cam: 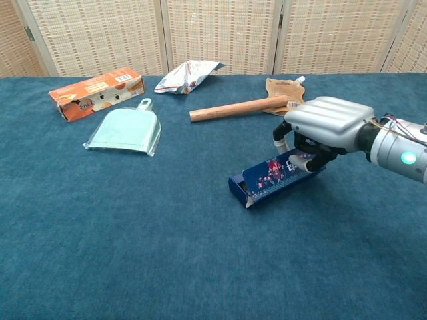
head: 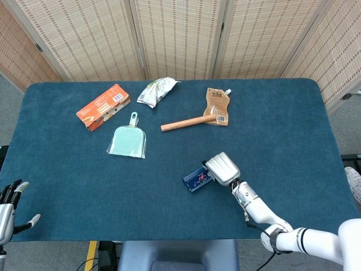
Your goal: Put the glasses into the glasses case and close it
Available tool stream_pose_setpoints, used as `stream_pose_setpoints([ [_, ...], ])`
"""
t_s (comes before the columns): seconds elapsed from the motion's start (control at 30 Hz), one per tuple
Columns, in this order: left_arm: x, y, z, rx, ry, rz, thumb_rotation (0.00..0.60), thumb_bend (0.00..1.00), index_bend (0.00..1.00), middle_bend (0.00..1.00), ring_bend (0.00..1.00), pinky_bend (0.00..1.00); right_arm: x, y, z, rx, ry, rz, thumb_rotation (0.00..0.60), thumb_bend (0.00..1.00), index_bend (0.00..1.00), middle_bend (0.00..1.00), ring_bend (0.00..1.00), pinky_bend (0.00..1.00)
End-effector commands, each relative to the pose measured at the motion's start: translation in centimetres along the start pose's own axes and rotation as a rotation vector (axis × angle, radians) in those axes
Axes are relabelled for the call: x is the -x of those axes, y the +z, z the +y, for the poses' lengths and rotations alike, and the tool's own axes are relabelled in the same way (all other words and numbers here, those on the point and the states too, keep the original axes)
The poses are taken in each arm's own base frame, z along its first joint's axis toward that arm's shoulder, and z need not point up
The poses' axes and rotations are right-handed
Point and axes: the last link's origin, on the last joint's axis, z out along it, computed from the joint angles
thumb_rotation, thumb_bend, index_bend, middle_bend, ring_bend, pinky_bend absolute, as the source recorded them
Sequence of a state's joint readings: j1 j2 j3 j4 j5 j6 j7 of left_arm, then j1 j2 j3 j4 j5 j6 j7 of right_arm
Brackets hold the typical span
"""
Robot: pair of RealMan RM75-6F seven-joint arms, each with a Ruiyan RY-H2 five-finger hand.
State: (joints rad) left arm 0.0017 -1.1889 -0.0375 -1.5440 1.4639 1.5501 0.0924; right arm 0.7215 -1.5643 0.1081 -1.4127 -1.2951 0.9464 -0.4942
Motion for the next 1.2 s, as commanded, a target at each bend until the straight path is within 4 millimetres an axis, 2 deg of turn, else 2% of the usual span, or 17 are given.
stream_pose_setpoints([
  [0.03, 0.0, 0.0, 0.0, -0.001, 0.001, -0.002, 0.6, 0.19, 0.19, 0.14, 0.15, 0.24, 0.2, 0.5, -0.3, -0.002, -0.003, 0.0, 0.6, 0.48, 0.52, 0.94, 1.0, 0.93],
  [0.13, 0.0, -0.1, 0.0, -0.001, -0.001, -0.008, 0.6, 0.19, 0.19, 0.14, 0.15, 0.24, 0.2, 1.1, -0.5, -0.003, -0.01, 0.005, 0.6, 0.48, 0.43, 0.93, 1.0, 0.93],
  [0.27, -0.1, 0.0, 0.1, 0.002, -0.003, -0.009, 0.6, 0.19, 0.19, 0.14, 0.15, 0.24, 0.1, 1.9, -0.9, -0.003, -0.019, 0.012, 0.6, 0.48, 0.17, 0.93, 1.0, 0.93],
  [0.4, -0.1, 0.0, 0.1, 0.003, -0.001, -0.007, 0.6, 0.19, 0.19, 0.14, 0.15, 0.24, 0.0, 2.5, -1.1, 0.002, -0.02, 0.015, 0.6, 0.48, 0.04, 0.93, 1.0, 0.93],
  [0.53, -0.1, -0.1, -0.1, -0.005, 0.002, -0.008, 0.6, 0.19, 0.19, 0.14, 0.15, 0.24, -0.4, 2.6, -0.9, 0.01, -0.01, 0.027, 0.6, 0.48, 0.03, 0.93, 1.0, 0.93],
  [0.77, -0.1, -0.1, 0.0, -0.003, 0.0, -0.011, 0.6, 0.19, 0.19, 0.14, 0.15, 0.24, 0.4, 2.9, -0.2, 0.033, -0.023, -0.011, 0.6, 0.47, 0.03, 0.93, 1.0, 0.93],
  [0.93, -0.2, -0.1, -0.2, -0.009, 0.006, -0.006, 0.6, 0.19, 0.19, 0.14, 0.15, 0.24, -0.9, 2.3, 0.4, 0.042, 0.029, 0.058, 0.6, 0.47, 0.02, 0.93, 1.0, 0.93],
  [1.03, -0.3, -0.1, -0.2, -0.008, 0.004, -0.004, 0.6, 0.19, 0.19, 0.14, 0.15, 0.24, -1.9, 1.0, 1.0, 0.025, 0.028, 0.077, 0.6, 0.47, 0.02, 0.93, 1.0, 0.93],
  [1.13, -0.2, -0.1, -0.1, -0.006, 0.005, -0.011, 0.6, 0.19, 0.19, 0.14, 0.15, 0.24, -2.4, -0.2, 1.4, -0.003, 0.025, 0.056, 0.6, 0.38, 0.02, 0.93, 1.0, 0.93],
  [1.2, -0.1, 0.0, 0.2, 0.0, 0.003, -0.018, 0.6, 0.19, 0.19, 0.14, 0.15, 0.24, -2.2, -1.0, 1.7, -0.027, 0.025, -0.003, 0.6, 0.26, 0.02, 0.93, 1.0, 0.93],
])
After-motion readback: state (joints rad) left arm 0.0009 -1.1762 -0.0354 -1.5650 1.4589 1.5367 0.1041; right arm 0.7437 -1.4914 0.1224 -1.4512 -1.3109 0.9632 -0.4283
